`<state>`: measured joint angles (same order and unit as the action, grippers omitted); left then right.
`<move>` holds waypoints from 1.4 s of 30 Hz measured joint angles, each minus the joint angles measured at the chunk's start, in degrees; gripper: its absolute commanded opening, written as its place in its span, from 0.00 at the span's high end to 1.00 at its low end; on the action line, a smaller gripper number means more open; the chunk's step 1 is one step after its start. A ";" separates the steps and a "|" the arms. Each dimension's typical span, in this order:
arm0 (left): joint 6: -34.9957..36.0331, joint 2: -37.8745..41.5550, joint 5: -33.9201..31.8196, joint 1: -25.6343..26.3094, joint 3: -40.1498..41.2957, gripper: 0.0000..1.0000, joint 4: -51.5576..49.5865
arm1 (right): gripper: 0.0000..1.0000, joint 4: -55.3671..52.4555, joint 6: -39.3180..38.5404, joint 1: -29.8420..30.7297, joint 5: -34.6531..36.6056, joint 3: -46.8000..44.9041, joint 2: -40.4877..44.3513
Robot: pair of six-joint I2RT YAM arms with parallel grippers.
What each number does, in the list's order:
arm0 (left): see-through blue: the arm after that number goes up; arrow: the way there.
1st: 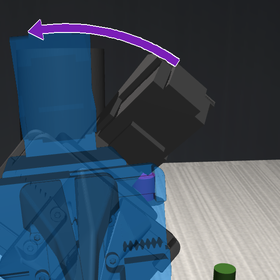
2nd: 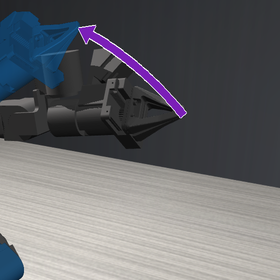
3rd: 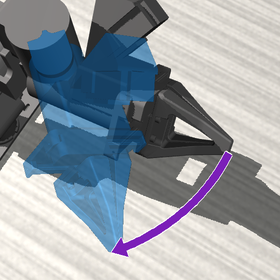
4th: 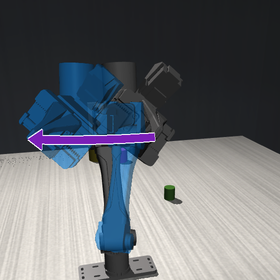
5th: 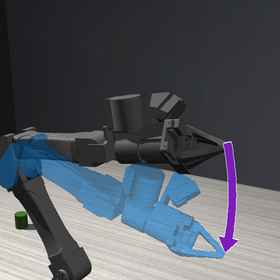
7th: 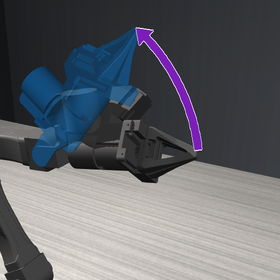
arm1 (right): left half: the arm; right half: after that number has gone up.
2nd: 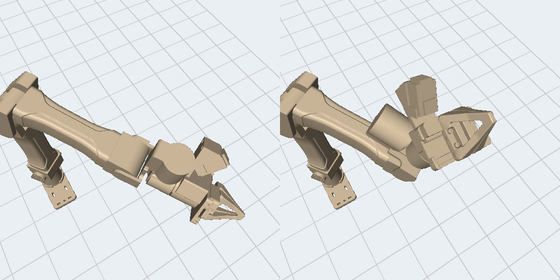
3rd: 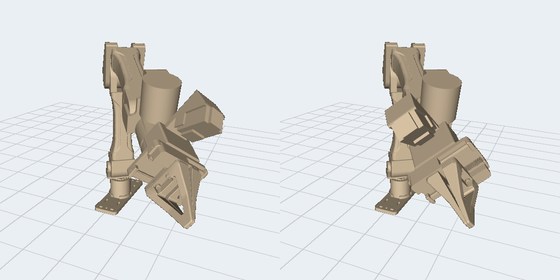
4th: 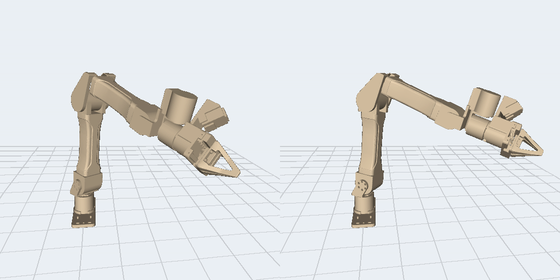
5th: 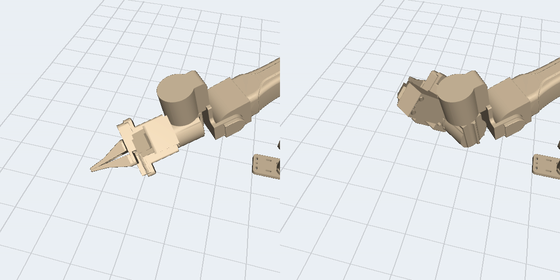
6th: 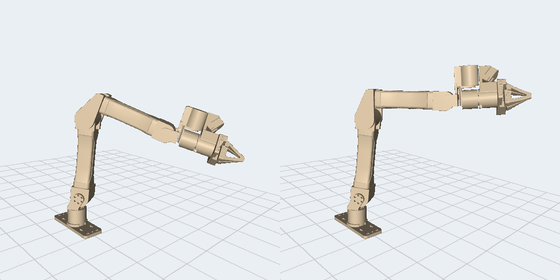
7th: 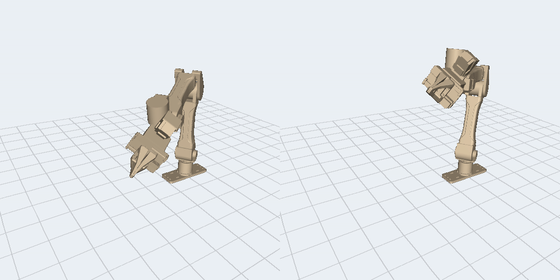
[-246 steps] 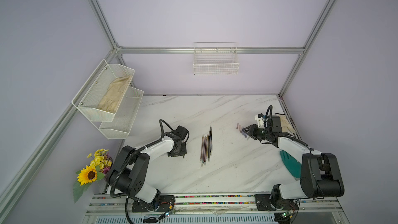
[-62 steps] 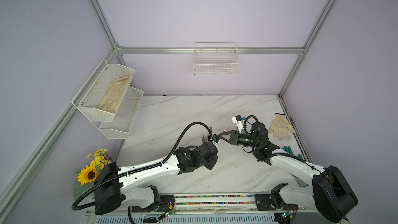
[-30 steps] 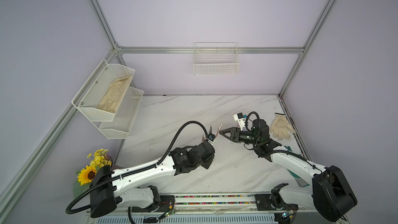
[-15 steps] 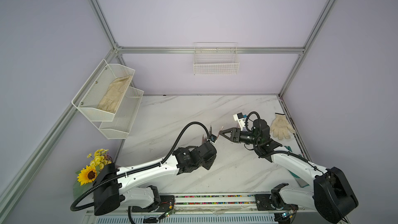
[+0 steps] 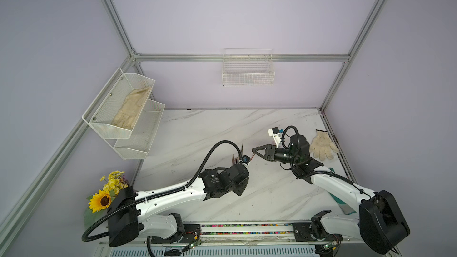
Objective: Remove the protective cover of the pencils
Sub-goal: Remove the protective sleeve from the pencil, then place the pencil at the center of the board, then place the protective sleeve at the center of the board.
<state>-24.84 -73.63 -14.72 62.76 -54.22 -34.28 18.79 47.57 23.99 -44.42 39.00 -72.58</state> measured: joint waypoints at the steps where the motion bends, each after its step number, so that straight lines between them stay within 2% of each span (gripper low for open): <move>1: 0.04 0.00 0.07 0.00 0.00 1.00 0.00 | 0.77 -0.02 0.02 0.00 0.07 0.00 -0.22; 3: 0.22 0.00 0.42 0.00 0.00 1.00 -0.04 | 0.78 -0.02 0.07 0.00 0.07 0.00 -0.52; 7: 0.42 0.00 0.79 0.00 0.00 1.00 0.07 | 0.97 -0.17 0.15 -0.11 0.42 0.11 -0.61; 9: 0.35 0.00 0.76 -0.04 0.00 1.00 0.17 | 1.00 -0.31 0.79 -0.28 0.59 0.22 -0.63; 17: -0.04 0.00 0.90 -0.02 0.11 1.00 1.92 | 1.00 -0.63 1.42 -2.45 -0.50 0.24 -0.57; 22: -0.72 0.07 0.79 0.20 1.31 1.00 1.66 | 1.00 -0.59 1.62 -6.43 -0.02 0.24 -0.02; 29: -3.17 0.79 -1.40 0.13 2.71 1.00 0.28 | 1.00 -0.94 2.10 -9.38 1.62 0.24 0.09; 33: -6.86 0.90 -4.48 -0.09 2.86 1.00 -0.59 | 1.00 -5.68 0.90 -10.14 4.15 0.63 0.07; 38: -11.63 0.15 -4.66 -5.35 4.74 1.00 -1.81 | 0.97 -13.14 -0.24 -16.04 9.07 0.81 0.02; 42: -13.68 0.11 -1.36 -10.45 8.90 1.00 -0.63 | 0.96 -18.78 -1.66 -21.27 14.19 0.81 -1.09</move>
<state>-38.52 -73.52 -16.08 52.31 -45.32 -34.92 0.01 45.91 2.72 -30.24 39.81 -73.67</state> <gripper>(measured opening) 0.072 0.119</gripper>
